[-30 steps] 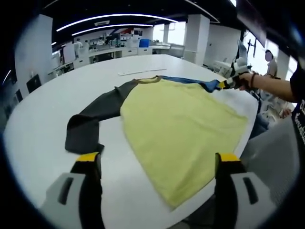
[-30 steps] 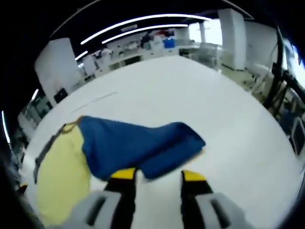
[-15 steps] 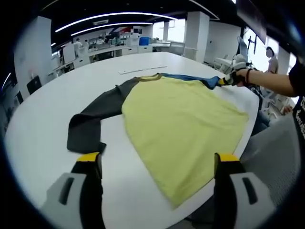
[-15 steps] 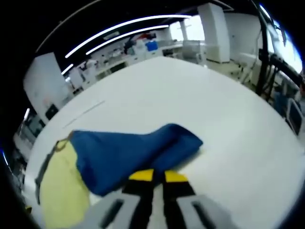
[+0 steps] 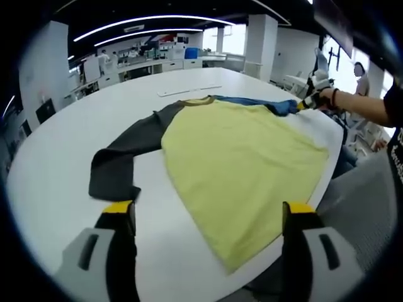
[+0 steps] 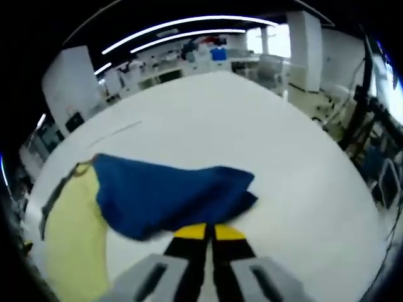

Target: Fold the garment on the visible template until the final outline fits inside the template.

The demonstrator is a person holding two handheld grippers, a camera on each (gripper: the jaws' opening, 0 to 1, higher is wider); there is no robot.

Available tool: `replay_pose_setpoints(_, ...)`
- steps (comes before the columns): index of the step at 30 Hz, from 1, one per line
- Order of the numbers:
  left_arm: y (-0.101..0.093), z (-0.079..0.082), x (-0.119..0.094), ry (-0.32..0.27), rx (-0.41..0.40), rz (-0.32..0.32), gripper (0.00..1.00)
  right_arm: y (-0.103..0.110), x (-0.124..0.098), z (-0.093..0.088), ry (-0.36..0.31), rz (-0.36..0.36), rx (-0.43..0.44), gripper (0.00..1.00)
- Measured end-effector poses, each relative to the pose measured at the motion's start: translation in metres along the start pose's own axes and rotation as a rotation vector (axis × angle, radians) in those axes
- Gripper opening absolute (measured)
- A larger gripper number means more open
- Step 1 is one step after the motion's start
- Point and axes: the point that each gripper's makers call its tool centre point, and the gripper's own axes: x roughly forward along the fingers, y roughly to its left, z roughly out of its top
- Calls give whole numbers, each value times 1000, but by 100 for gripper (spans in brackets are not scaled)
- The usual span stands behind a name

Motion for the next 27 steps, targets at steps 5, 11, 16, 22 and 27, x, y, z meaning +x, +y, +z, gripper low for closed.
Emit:
replay_pose_setpoints(5,-1,1,1,0,5,-3,95,-13,-3,2,12,-11,-46,0)
replay_pose_setpoints(11,-1,0,1,5,12,-9,95,-24,-3,0,31,-22,-67,0)
replay_pose_setpoints(16,1,-2,1,12,12,-8,95,-23,-1,-3,49,-15,-75,0)
replay_pose_setpoints(22,1,-2,-1,14,12,-6,95,-22,-2,-3,45,-13,-89,6)
replay_pose_setpoints(27,1,-4,-1,20,11,-5,94,-19,0,-9,69,-1,-83,8)
